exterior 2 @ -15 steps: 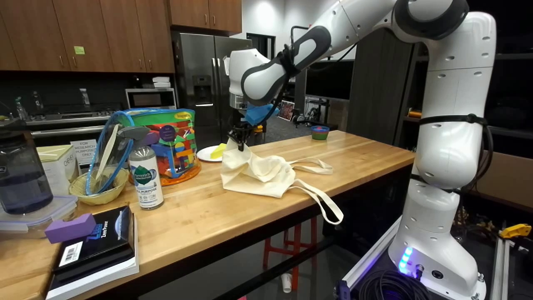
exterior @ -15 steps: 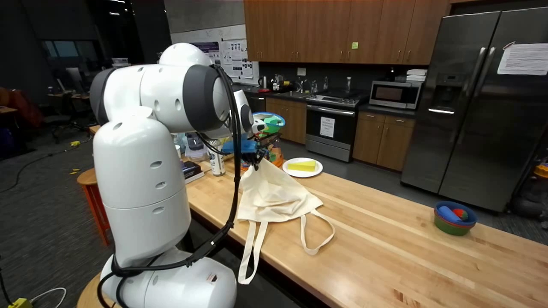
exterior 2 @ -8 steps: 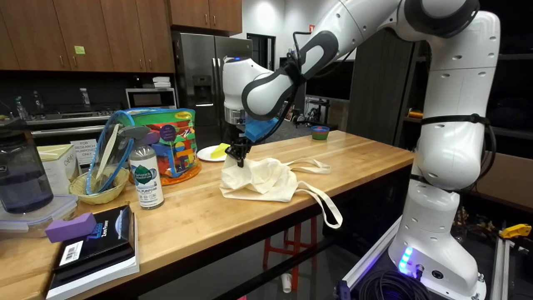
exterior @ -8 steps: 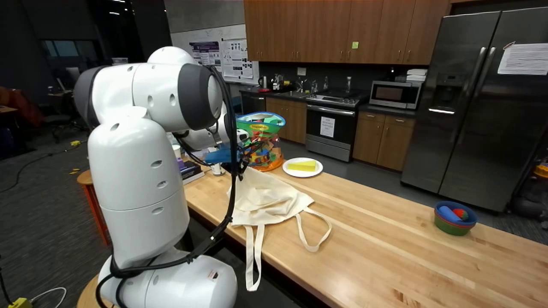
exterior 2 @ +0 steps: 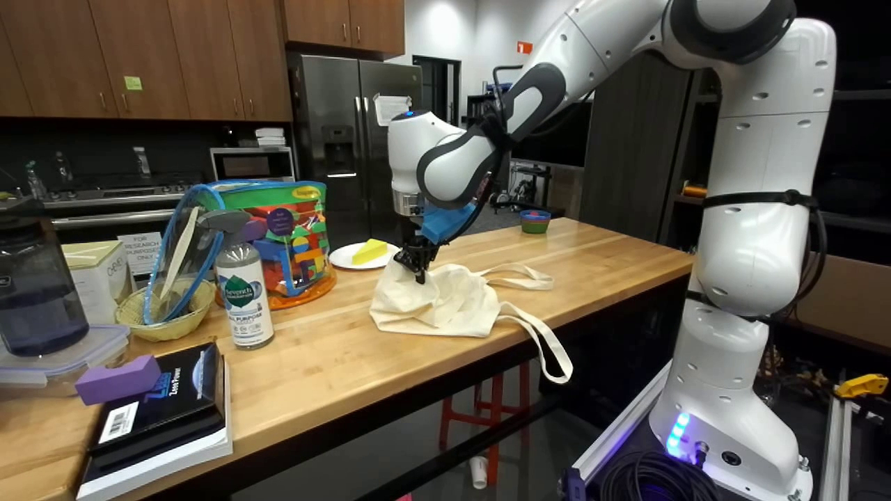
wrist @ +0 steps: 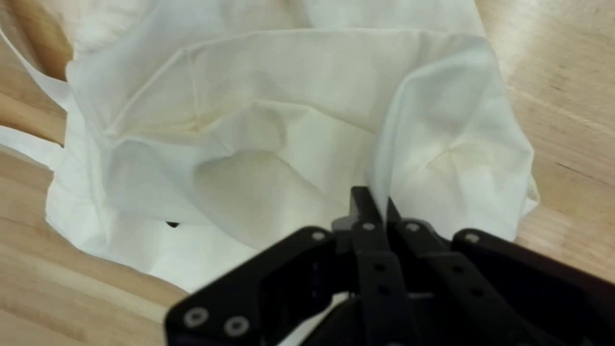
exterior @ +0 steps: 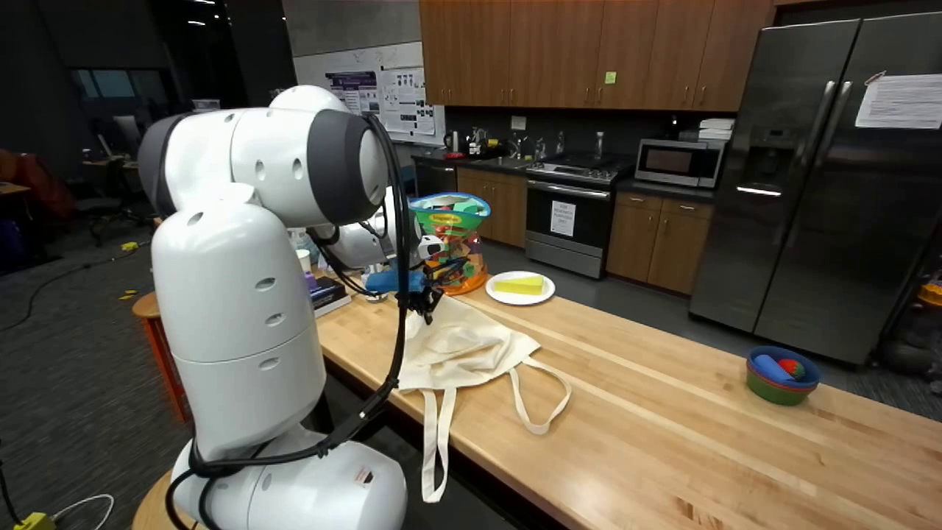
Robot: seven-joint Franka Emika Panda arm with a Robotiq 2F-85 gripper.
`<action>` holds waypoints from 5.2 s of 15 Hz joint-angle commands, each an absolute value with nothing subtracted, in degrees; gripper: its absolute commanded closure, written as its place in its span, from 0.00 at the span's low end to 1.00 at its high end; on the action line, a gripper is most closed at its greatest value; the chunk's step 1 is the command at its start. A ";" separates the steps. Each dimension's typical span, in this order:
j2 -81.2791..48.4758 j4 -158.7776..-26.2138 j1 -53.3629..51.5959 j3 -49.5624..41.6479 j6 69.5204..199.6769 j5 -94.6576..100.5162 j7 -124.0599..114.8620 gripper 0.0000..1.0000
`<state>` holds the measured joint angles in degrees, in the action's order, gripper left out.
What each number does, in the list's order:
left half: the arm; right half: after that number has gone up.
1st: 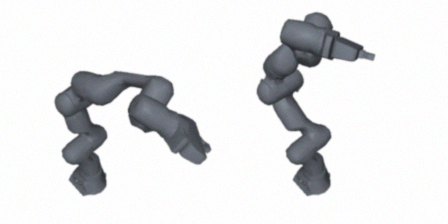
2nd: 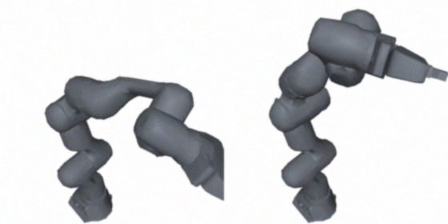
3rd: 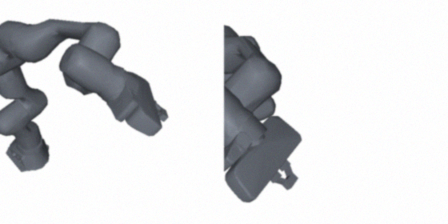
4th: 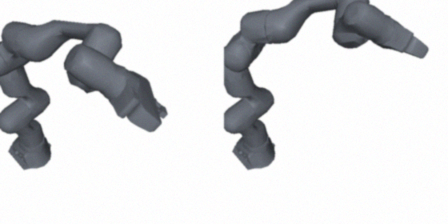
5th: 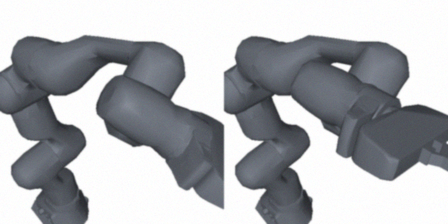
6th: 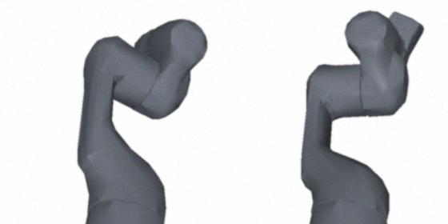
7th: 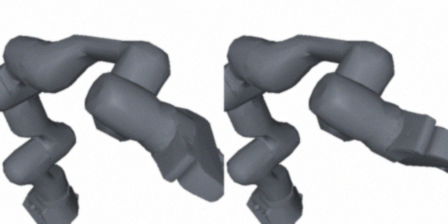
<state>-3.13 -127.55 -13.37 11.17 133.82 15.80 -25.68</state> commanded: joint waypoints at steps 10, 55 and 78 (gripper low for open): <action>-3.36 -127.62 -4.51 3.08 137.05 10.90 -23.33 0.99; -20.90 -111.62 9.99 -8.22 136.54 -11.89 -12.85 0.72; -22.46 -108.97 14.65 -14.34 140.85 -12.92 -19.72 0.99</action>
<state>-21.29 -110.11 13.40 -13.42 141.47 -11.75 -18.08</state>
